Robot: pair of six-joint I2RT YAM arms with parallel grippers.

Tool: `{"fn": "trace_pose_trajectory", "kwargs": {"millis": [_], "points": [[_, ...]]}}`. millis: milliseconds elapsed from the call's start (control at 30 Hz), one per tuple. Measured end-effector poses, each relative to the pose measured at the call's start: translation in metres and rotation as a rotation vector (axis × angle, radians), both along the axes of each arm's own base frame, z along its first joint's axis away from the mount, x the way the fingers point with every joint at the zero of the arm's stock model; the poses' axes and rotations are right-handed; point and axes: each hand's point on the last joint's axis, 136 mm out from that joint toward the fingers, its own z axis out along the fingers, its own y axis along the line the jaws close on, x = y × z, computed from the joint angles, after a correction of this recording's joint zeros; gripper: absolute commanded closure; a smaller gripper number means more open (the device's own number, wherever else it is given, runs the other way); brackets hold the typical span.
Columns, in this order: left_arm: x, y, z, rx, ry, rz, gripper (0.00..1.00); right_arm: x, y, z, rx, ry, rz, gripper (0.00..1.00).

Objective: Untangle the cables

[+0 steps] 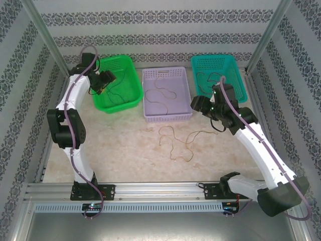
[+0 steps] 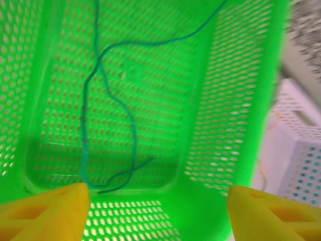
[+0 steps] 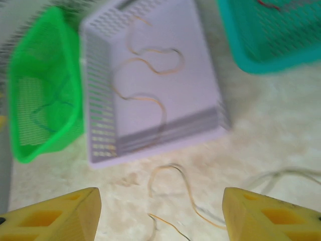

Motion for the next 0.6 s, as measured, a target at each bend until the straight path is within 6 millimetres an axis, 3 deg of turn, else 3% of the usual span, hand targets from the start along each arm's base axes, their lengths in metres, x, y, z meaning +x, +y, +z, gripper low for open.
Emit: {"fn": "trace_pose_trajectory", "kwargs": {"millis": [67, 167, 267, 333, 400, 500, 533, 600], "points": [[-0.006, -0.01, 0.031, 0.015, -0.062, -0.018, 0.3, -0.008, -0.012, -0.023, -0.002, 0.068, -0.06, 0.39], [-0.032, -0.05, 0.068, 0.006, -0.13, -0.085, 0.37, -0.021, -0.024, -0.059, -0.018, 0.174, -0.116, 0.43], [-0.082, -0.114, 0.066, -0.069, -0.093, -0.168, 0.46, -0.032, -0.026, -0.083, -0.042, 0.245, -0.122, 0.46], [-0.128, -0.155, 0.038, -0.151, 0.009, -0.188, 0.47, -0.034, -0.023, -0.091, -0.06, 0.267, -0.105, 0.47], [-0.176, -0.185, -0.007, -0.244, 0.151, -0.137, 0.49, -0.036, -0.017, -0.095, -0.077, 0.277, -0.069, 0.47], [-0.237, -0.206, -0.079, -0.315, 0.343, 0.02, 0.51, -0.039, 0.0, -0.102, -0.099, 0.283, 0.003, 0.49], [-0.251, -0.212, -0.097, -0.328, 0.388, 0.073, 0.51, -0.04, 0.008, -0.103, -0.102, 0.281, 0.033, 0.49], [-0.258, -0.219, -0.111, -0.354, 0.433, 0.15, 0.54, -0.041, 0.022, -0.105, -0.105, 0.272, 0.091, 0.49]]}}
